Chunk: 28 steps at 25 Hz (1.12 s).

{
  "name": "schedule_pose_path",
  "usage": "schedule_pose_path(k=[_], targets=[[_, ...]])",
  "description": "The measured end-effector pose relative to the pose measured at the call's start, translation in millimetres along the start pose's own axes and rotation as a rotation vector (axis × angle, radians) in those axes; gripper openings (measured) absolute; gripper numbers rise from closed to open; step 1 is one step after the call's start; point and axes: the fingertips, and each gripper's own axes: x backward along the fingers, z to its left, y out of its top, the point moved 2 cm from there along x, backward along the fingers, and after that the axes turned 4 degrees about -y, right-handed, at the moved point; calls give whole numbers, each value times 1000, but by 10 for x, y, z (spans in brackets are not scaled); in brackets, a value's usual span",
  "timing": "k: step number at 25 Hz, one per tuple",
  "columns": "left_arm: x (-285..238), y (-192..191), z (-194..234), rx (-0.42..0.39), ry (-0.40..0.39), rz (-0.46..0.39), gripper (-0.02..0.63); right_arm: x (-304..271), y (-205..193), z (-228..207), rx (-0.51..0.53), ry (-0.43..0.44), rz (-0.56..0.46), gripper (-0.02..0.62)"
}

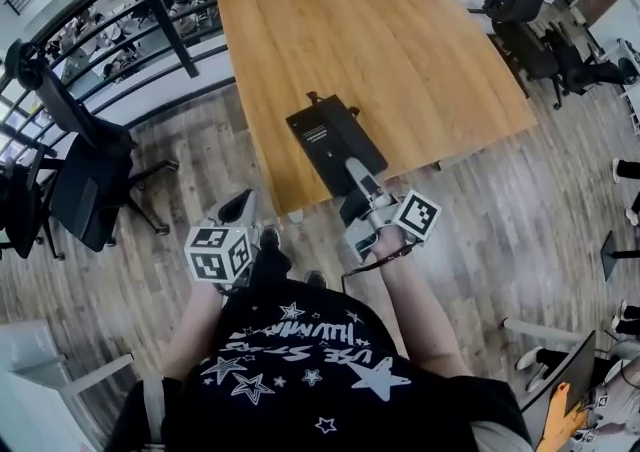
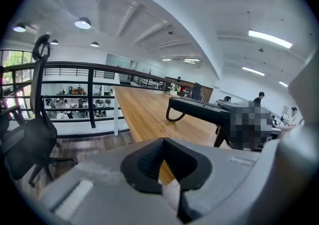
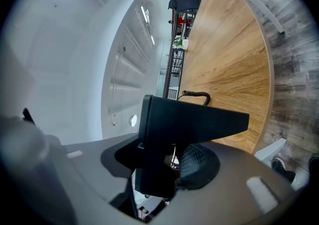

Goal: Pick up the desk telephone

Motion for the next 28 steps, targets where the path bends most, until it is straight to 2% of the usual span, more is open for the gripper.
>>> schedule_pose_path(k=[7,13,22,28], targets=[[288,-256,-337,10,30,-6,2,413,-124,-19,9,24,39,195],[455,-449,-444,22,44,-6,2,615,-271,-54,-4,46,60,195],[472,-602,-586,31,22,8,0,798,-393,-93,-9,55,72,195],[666,-633,-575,32,-2,-6,2,912,-594,29,-30,76,37,195]])
